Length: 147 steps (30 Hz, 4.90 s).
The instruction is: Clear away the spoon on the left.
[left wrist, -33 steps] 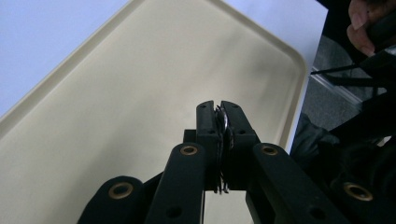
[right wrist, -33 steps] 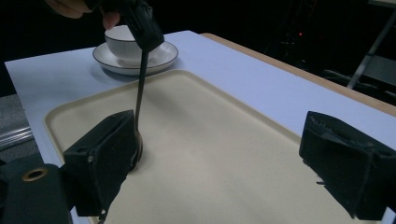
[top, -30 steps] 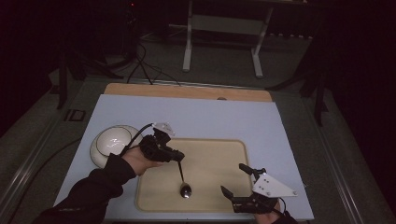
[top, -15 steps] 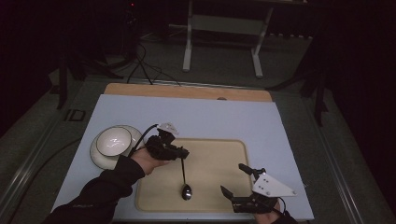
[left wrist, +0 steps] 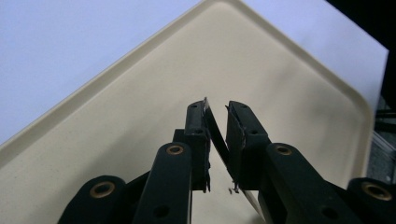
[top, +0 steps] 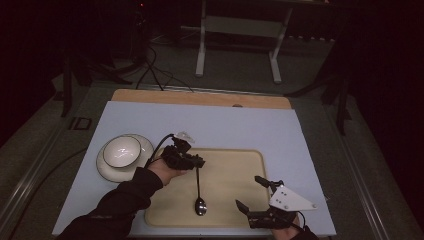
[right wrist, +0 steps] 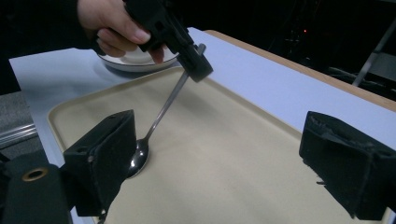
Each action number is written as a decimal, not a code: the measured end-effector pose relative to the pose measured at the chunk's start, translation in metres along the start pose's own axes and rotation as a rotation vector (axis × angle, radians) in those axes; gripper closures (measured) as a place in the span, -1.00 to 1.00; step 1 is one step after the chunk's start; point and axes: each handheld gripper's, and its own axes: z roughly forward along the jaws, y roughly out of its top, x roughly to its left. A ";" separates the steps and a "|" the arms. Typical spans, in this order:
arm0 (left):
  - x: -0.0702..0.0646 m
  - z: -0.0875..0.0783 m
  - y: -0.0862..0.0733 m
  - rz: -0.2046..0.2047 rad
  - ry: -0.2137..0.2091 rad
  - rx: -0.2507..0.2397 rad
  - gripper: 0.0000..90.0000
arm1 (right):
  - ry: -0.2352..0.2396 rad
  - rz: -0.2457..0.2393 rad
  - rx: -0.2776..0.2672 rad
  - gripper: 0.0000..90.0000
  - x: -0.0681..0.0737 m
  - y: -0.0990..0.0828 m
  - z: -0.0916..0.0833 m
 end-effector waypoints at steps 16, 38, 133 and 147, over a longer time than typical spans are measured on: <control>0.013 0.030 -0.009 -0.078 0.068 -0.004 0.63 | 0.008 0.000 0.010 -0.75 0.000 0.000 0.001; 0.014 0.053 -0.017 -0.137 0.234 0.046 0.55 | 0.013 -0.002 0.012 -0.75 0.000 0.000 0.001; -0.063 -0.080 -0.053 0.166 0.096 -0.257 -0.97 | 0.004 0.019 0.028 -0.75 -0.003 -0.002 0.002; -0.061 -0.091 -0.078 0.156 0.096 -0.301 -0.97 | 0.006 0.017 0.032 -0.75 -0.002 -0.002 0.003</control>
